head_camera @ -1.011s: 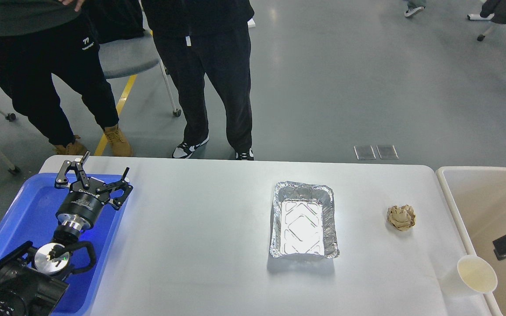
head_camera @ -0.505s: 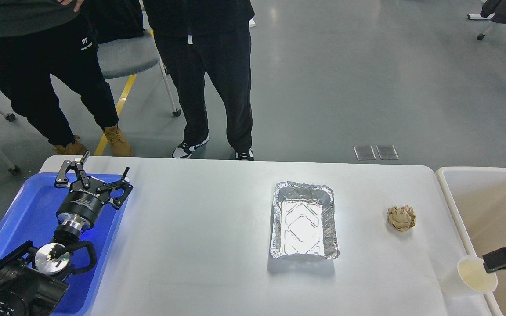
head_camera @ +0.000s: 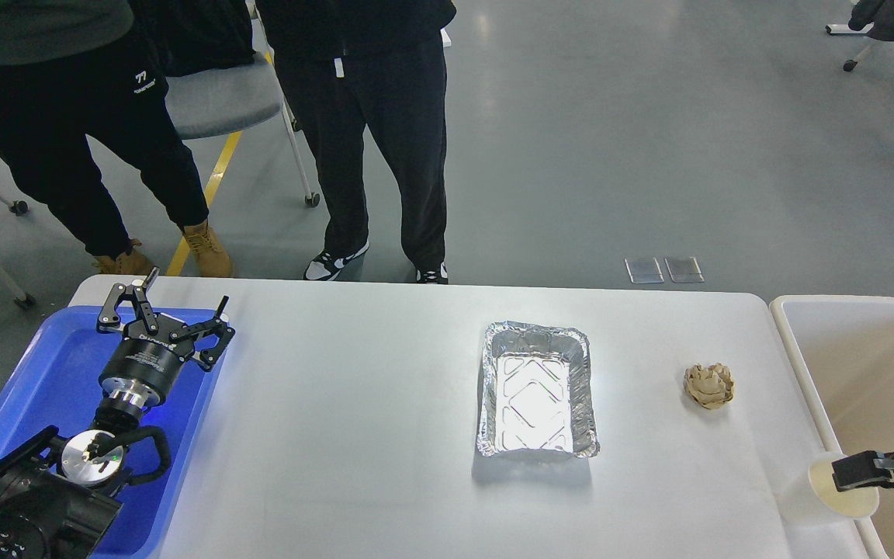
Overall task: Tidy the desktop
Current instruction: 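Close the right gripper around the white paper cup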
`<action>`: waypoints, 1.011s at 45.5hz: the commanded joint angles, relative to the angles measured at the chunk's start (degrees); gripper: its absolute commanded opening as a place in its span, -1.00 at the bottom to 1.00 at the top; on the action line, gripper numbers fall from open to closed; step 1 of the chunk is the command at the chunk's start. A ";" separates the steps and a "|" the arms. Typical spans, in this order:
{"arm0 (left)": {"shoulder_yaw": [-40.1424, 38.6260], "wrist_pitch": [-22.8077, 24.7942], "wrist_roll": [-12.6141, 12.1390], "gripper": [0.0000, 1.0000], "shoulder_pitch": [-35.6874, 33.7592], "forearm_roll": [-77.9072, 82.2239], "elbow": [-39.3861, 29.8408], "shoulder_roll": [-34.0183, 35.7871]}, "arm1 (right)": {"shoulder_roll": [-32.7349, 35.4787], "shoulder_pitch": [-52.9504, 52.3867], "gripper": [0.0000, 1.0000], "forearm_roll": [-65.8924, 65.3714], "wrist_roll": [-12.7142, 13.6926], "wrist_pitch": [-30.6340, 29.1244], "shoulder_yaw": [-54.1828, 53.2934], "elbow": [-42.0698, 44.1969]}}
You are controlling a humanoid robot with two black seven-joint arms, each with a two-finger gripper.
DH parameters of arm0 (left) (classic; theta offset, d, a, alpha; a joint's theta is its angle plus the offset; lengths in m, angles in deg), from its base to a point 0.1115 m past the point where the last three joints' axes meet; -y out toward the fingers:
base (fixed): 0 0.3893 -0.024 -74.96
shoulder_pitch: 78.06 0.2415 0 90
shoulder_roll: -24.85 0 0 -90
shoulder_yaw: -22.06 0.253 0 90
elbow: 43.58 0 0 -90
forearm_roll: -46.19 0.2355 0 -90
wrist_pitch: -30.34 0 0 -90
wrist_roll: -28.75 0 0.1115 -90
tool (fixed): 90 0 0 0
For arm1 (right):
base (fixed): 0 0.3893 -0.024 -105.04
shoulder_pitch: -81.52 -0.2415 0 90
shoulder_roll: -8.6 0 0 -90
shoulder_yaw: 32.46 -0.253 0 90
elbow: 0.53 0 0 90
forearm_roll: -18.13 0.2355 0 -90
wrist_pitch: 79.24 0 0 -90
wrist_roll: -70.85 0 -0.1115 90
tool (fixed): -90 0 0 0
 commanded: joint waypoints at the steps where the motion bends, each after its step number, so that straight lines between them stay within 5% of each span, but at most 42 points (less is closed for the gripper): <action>1: -0.02 0.00 0.00 1.00 0.00 0.00 0.00 0.00 | -1.76 4.39 1.00 1.86 -0.10 0.58 -2.74 2.67; 11: 0.07 0.00 0.00 1.00 0.00 0.00 0.00 0.00 | -3.53 6.68 0.92 2.92 -0.54 2.87 -2.74 4.70; 15: -0.02 0.00 0.00 1.00 0.00 0.00 0.00 0.00 | -3.53 6.94 0.70 2.92 -0.63 3.13 -2.74 4.96; 24: 0.07 0.00 0.00 1.00 0.00 0.00 0.00 0.00 | -3.35 7.20 -0.60 2.83 -1.94 2.87 -2.13 5.23; 28: 0.07 0.00 0.00 1.00 0.00 0.09 0.00 0.00 | -2.91 7.03 -0.98 2.92 -1.94 2.69 -2.13 5.14; 46: -0.02 0.00 0.00 1.00 0.00 0.09 0.00 0.00 | -1.42 5.97 -1.00 3.00 -1.94 1.73 -1.95 4.26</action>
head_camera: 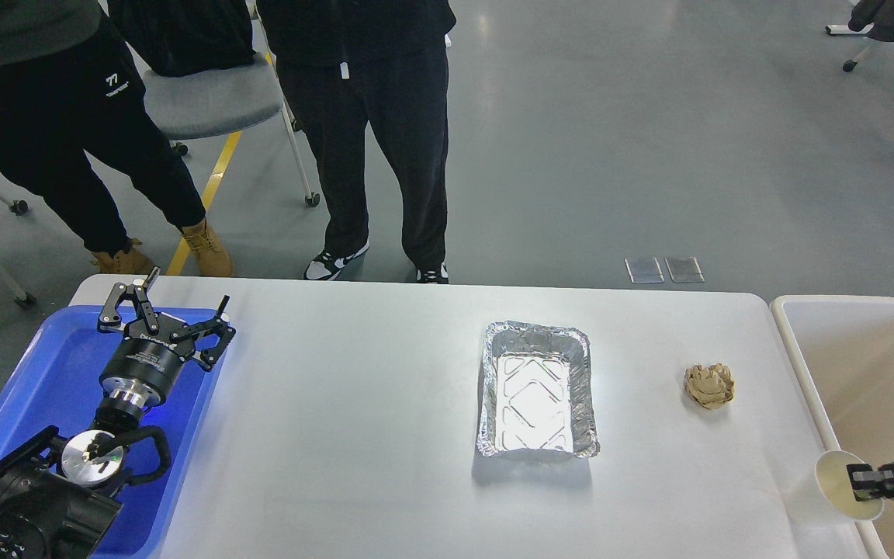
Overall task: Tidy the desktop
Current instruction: 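Close the right gripper around the white paper cup, then lift the held cup and carry it into the white bin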
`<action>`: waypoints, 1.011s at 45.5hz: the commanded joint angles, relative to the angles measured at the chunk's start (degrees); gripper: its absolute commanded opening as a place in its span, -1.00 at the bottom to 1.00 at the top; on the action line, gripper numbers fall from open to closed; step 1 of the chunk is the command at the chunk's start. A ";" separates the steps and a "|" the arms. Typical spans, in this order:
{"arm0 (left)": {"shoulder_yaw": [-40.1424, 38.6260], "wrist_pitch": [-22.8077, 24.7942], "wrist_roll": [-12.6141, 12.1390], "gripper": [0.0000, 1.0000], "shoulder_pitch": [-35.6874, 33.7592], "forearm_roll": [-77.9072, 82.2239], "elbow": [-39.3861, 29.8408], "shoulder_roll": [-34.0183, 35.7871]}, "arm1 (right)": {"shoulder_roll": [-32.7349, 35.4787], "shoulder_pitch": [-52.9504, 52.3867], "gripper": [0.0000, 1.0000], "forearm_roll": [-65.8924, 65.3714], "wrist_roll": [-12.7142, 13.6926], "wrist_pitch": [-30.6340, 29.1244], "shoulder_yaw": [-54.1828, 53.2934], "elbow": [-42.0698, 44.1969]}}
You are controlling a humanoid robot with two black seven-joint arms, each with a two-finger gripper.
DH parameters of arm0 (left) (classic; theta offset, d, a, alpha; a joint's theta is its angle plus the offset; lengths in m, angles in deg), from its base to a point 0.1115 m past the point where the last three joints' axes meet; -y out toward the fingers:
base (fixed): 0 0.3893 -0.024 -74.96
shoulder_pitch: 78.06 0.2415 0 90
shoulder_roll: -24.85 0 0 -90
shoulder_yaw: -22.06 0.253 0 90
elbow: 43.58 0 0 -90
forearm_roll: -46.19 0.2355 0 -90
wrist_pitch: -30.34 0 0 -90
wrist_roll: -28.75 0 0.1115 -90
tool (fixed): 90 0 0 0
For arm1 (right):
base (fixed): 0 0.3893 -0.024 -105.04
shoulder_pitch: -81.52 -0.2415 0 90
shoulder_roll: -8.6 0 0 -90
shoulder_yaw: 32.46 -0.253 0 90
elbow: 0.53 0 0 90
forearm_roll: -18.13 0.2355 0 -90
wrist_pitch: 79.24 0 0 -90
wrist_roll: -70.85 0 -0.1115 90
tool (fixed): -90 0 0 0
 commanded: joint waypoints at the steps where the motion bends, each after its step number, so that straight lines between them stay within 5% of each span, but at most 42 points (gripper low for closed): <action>1: -0.02 0.00 0.00 1.00 0.00 0.02 0.00 0.02 | 0.61 -0.29 -1.00 0.05 -0.10 -1.09 0.09 -0.39; 18: -0.02 0.00 0.00 1.00 0.00 0.02 0.00 0.02 | 5.87 -11.53 -1.00 1.46 -0.10 -9.88 1.66 -6.98; 35: -0.02 0.00 0.00 1.00 0.00 0.02 0.00 0.02 | 7.29 -48.08 -1.00 0.76 -1.42 -20.25 26.97 -16.38; 46: -0.02 0.00 0.00 1.00 0.00 0.02 0.00 0.02 | 4.56 -63.38 -1.00 -0.56 -3.36 -30.70 32.17 -16.82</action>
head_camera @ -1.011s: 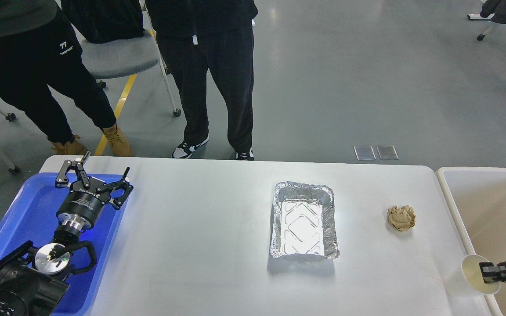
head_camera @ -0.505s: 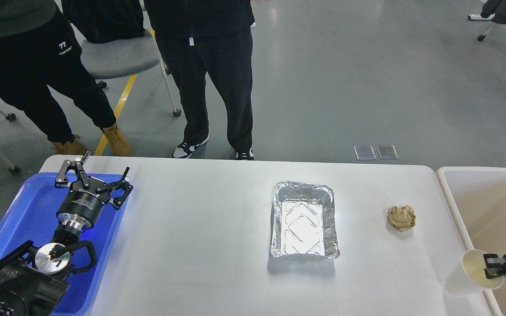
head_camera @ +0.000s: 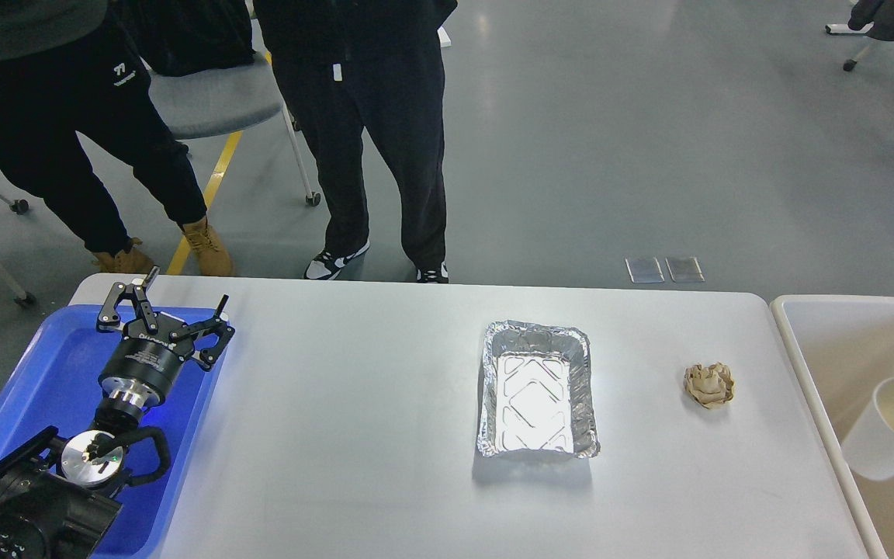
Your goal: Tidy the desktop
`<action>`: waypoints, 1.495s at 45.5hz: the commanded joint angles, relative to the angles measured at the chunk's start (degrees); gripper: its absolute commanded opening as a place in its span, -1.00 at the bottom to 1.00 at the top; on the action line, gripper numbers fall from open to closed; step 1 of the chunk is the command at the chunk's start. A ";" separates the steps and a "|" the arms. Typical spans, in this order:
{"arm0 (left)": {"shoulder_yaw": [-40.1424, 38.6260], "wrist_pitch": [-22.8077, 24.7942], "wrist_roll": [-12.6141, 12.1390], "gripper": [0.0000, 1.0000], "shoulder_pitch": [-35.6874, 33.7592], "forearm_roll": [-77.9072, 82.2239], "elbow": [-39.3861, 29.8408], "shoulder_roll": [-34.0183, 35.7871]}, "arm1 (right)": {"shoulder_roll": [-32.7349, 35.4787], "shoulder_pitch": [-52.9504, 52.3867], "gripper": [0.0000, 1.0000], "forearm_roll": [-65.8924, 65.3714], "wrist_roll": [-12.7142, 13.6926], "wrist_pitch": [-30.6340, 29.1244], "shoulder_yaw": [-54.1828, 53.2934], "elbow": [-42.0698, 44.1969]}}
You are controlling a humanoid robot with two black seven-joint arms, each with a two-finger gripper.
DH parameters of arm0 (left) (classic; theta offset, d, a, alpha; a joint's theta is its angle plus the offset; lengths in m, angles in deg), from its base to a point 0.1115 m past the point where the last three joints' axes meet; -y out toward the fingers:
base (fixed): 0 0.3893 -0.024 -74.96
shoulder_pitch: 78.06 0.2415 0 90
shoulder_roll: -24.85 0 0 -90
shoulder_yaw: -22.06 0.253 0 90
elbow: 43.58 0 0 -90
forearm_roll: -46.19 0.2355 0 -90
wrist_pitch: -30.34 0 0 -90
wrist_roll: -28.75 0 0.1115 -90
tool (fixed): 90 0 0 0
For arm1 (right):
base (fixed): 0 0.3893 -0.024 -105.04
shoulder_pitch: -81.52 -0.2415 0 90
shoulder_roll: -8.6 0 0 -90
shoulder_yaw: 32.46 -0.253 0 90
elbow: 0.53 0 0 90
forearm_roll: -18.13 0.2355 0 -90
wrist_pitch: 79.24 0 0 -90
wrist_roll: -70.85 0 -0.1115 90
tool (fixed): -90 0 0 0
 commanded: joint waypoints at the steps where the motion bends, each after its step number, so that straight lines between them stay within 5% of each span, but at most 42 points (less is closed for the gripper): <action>1: 0.00 0.00 0.01 1.00 0.01 -0.01 0.00 0.00 | -1.65 -17.86 -1.00 -0.87 -1.64 -9.78 7.80 -1.89; 19: 0.00 0.00 -0.08 1.00 0.01 -0.01 0.00 0.00 | -3.58 -28.16 -1.00 -1.58 -0.94 -9.78 8.95 1.62; 36: 0.00 0.00 0.01 1.00 0.01 -0.01 0.00 -0.09 | -0.07 -23.42 -1.00 5.71 0.73 -9.52 8.07 22.45; 49: 0.00 0.00 0.01 1.00 0.01 -0.01 0.00 -0.09 | 3.97 -6.02 -1.00 33.03 12.50 7.34 1.57 31.95; 56: 0.00 0.00 0.01 1.00 0.01 -0.10 0.00 -0.09 | 5.73 4.96 -1.00 47.71 17.95 23.42 -5.28 31.95; 59: 0.00 0.00 0.01 1.00 0.01 -0.10 0.00 -0.09 | 5.29 12.78 -1.00 54.84 19.10 31.95 -10.90 32.13; 68: 0.00 0.00 0.01 1.00 0.01 -0.01 0.00 -0.09 | 3.45 31.76 -1.00 59.25 19.98 45.58 -30.31 34.41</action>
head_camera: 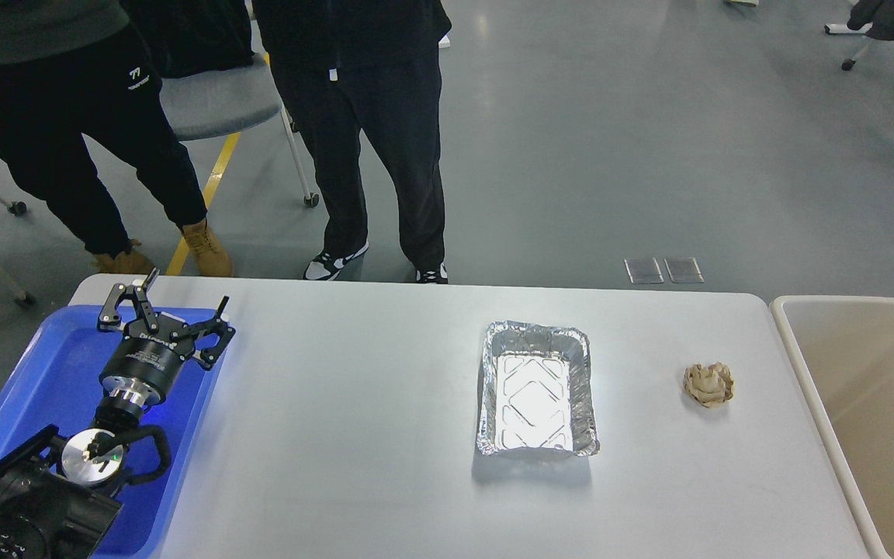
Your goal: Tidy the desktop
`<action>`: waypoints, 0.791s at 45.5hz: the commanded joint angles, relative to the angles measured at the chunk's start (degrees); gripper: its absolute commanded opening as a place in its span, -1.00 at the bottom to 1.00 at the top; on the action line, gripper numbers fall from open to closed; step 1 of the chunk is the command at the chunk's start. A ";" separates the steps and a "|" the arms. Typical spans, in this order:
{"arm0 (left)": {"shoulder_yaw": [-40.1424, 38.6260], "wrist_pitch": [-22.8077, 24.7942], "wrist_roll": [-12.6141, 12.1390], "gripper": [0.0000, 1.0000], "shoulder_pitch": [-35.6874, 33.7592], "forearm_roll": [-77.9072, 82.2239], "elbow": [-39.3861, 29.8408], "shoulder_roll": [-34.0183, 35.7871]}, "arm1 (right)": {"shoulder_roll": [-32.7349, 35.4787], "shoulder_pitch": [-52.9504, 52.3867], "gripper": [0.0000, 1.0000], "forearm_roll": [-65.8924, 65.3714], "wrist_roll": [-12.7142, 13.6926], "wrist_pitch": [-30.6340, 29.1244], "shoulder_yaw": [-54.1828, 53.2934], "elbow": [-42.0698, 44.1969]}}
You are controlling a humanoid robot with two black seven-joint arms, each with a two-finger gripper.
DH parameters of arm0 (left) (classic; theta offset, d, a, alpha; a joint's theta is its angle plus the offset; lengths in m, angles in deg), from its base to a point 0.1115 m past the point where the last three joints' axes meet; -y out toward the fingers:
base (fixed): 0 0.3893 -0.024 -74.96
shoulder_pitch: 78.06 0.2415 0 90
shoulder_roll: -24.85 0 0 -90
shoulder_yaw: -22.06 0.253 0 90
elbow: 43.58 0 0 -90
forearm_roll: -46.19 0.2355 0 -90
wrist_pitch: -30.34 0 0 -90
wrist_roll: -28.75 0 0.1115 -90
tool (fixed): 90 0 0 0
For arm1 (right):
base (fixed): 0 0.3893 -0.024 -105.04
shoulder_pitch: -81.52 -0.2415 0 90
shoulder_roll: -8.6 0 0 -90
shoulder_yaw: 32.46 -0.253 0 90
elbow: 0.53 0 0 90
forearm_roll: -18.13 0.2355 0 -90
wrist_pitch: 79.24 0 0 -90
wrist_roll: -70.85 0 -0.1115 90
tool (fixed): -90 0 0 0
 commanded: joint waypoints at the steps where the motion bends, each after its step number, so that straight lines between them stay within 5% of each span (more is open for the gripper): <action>1: -0.02 0.00 0.00 1.00 0.00 -0.03 0.00 -0.01 | -1.31 23.56 -1.00 11.42 3.83 19.74 -21.23 3.91; 18: -0.02 0.00 0.00 1.00 0.00 -0.03 0.00 -0.01 | -21.43 55.12 -1.00 13.80 7.87 24.76 -58.42 33.96; 36: -0.02 0.00 0.00 1.00 0.00 -0.03 0.00 -0.01 | -32.08 61.54 -1.00 14.23 7.78 25.55 -69.15 40.30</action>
